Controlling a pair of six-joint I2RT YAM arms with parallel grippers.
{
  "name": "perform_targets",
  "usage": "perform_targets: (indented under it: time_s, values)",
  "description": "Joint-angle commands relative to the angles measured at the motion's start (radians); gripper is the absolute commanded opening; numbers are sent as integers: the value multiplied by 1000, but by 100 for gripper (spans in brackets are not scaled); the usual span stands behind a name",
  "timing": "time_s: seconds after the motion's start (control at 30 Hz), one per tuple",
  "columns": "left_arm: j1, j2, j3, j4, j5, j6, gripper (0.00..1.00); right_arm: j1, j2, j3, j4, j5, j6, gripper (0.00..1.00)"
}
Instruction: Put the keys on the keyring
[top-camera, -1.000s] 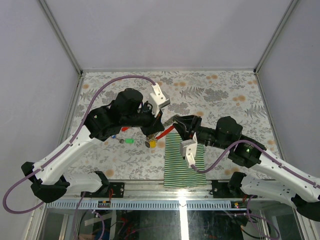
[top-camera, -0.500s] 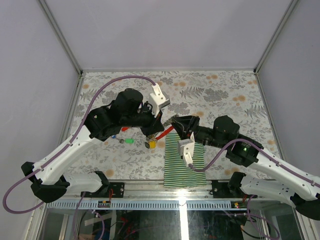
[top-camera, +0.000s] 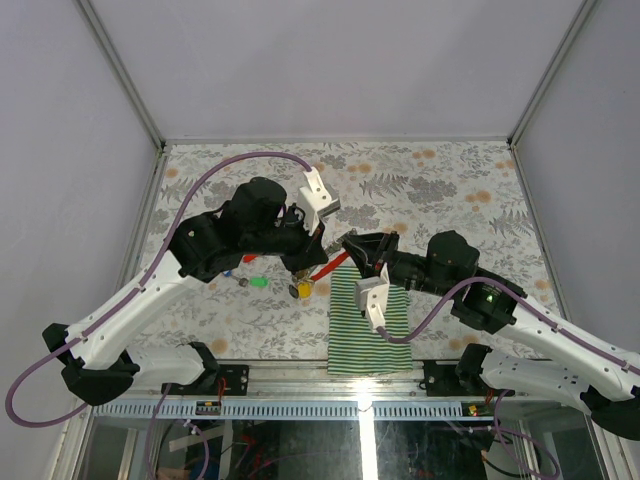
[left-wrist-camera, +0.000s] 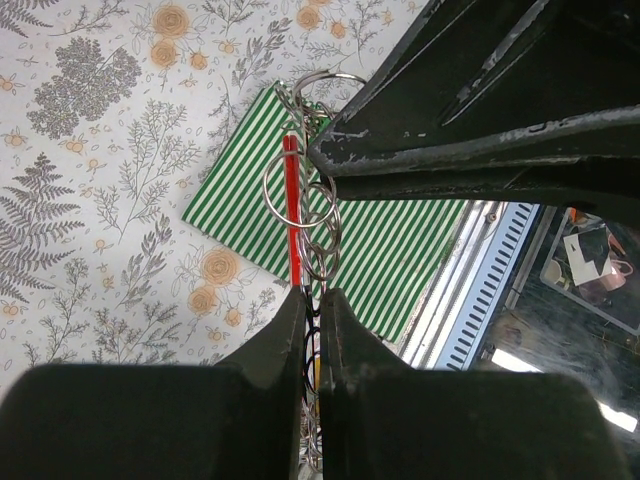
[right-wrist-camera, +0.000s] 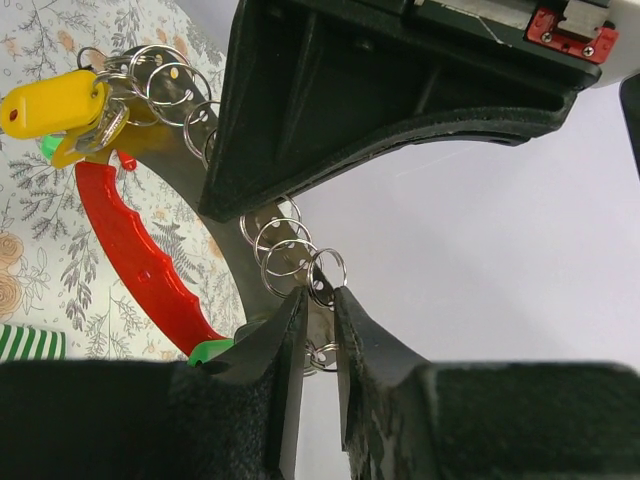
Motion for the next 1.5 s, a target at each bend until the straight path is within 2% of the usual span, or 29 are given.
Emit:
perform_targets:
  time_s: [0.0,0.4,0.67,0.8,1.2,1.33,1.47]
  values:
    - [-15,-9,42,34,29,-5,0,9,5,43,53,34,34,21]
    - [-16,-11,37,33,16,-4,0,8,4,52,21,18,80,9]
    - [-16,-8,39,34,1,-3,0,8,-5,45,50,28,158,4]
    - [-17,-6,41,36,-8,-4,0,9,-11,21,108,44,256,0]
    - [-17,-16,42,62,-68,-13,0,8,-65,-129,397,128,574,0]
    - [-17,-17,42,69,-83,-20,0,9,-85,-192,485,153,634,0]
    - [-17,-23,42,69,-95,-21,0,8,-98,-209,494,154,648,0]
